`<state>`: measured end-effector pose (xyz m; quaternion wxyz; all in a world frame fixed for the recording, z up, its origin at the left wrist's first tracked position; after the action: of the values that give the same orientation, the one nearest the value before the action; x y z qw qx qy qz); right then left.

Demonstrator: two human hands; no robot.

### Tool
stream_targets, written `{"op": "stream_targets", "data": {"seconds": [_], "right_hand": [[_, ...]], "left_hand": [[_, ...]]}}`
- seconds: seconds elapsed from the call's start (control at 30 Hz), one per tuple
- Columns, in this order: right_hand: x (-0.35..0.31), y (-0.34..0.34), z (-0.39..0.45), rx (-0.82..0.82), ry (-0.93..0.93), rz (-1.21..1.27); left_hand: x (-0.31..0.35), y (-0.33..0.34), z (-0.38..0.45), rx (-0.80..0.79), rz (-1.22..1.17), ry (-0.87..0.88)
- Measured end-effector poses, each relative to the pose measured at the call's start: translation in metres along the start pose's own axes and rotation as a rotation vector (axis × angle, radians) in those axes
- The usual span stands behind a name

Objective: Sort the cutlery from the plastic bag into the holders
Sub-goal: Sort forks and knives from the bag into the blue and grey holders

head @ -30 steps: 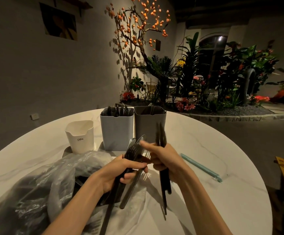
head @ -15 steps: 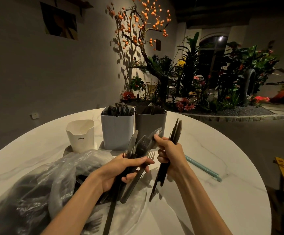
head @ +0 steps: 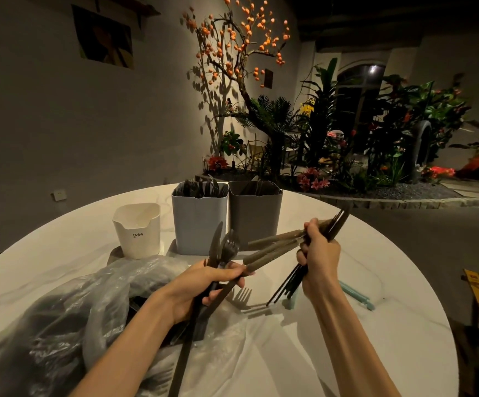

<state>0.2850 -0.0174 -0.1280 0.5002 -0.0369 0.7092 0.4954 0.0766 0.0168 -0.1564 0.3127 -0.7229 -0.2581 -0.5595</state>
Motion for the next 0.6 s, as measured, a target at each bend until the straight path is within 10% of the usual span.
{"op": "stream_targets", "data": {"seconds": [0.33,0.6], "right_hand": [[0.025,0.026,-0.028,-0.352,0.372,-0.042],[0.029,0.031,-0.044,-0.471,0.224,-0.391]], "left_hand": [[-0.004,-0.004,0.003,0.092,0.058,-0.026],[0.001,0.007,-0.003,0.083,0.205,-0.047]]}}
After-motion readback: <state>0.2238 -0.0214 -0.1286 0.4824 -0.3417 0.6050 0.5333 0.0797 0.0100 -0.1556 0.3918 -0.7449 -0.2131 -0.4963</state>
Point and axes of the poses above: each hand's wrist, its own z-axis towards the middle knuckle, its own y-axis out of the palm, x = y × z, the point moved 3 cm from there along z, towards the middle knuckle, and after that the axes turned 15 degrees about z, right-handed, at the moved point
